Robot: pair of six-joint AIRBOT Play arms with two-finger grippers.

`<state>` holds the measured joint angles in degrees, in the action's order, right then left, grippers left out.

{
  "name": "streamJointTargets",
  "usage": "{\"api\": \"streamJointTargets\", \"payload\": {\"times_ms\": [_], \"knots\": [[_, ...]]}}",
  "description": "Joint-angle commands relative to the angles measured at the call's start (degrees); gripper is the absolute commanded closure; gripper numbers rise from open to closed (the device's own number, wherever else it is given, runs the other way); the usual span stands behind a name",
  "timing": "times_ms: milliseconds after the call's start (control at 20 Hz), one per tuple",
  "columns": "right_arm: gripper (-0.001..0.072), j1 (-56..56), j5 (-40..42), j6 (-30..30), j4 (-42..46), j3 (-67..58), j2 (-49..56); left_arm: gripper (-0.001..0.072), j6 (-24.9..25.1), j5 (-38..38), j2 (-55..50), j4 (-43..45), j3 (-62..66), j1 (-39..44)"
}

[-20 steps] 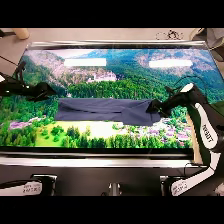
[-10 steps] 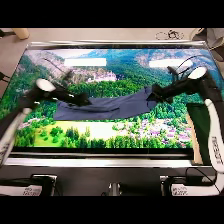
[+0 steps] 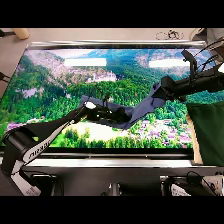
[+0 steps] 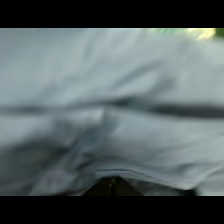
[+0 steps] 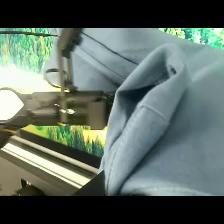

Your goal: Fold the shirts.

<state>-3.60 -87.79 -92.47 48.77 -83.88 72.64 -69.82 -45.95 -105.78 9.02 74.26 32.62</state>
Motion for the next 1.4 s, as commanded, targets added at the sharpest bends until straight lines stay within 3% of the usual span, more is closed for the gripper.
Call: {"api": "streamJointTargets", "payload": {"times_ms": [0, 150, 400, 450, 500, 600, 700, 800, 950, 1000, 1200, 1350], "knots": [[0.0694, 3.6, 5.7, -0.8, -1.1, -0.1, 2.1, 0.0684, 3.1, 0.3, 5.8, 5.9, 0.3, -7.1], [0.0694, 12.6, 16.2, -0.2, -4.8, -0.1, 9.3, 0.0684, -0.3, 0.0, 17.9, 16.6, 0.3, -19.7], [0.0674, 28.2, 29.7, 3.3, -21.8, -5.0, 28.9, 0.0683, -1.1, -1.1, 37.6, 17.6, 0.3, -35.9], [0.0427, 29.9, 30.8, 4.0, -24.2, -6.9, 32.6, 0.0683, -1.1, -1.2, 40.7, 17.6, 0.3, -37.3], [-0.0002, 30.6, 31.5, 4.5, -27.0, -8.7, 35.5, 0.0683, -1.1, -1.4, 43.3, 17.7, 0.3, -38.1], [0.0028, 29.1, 30.4, 5.5, -29.4, -9.7, 36.6, 0.0683, -1.1, -3.2, 46.7, 19.2, 0.3, -38.7], [0.0031, 24.1, 23.6, 5.4, -24.8, -9.7, 34.2, 0.0683, -1.2, -6.6, 48.4, 23.6, 0.3, -39.0], [0.0031, 17.2, 13.6, 2.8, -11.4, -9.7, 30.4, 0.0683, -1.4, -9.0, 48.4, 27.5, 0.2, -39.0], [0.0054, 9.0, -1.8, -4.6, 20.7, -9.2, 26.7, 0.0683, -2.3, -9.3, 48.2, 31.9, 0.0, -39.0], [0.0054, 8.0, -3.1, -5.4, 23.9, -7.6, 26.7, 0.0683, -3.3, -9.5, 48.2, 33.4, 0.0, -38.9], [0.0049, 11.1, 11.6, -4.2, 9.5, 4.6, 28.1, 0.0683, -3.7, -11.1, 48.3, 34.1, 0.0, -38.9], [0.0061, 14.8, 18.4, -3.1, 1.2, 6.0, 31.9, 0.0683, -3.7, -13.9, 48.4, 34.1, 0.0, -38.9]]}}
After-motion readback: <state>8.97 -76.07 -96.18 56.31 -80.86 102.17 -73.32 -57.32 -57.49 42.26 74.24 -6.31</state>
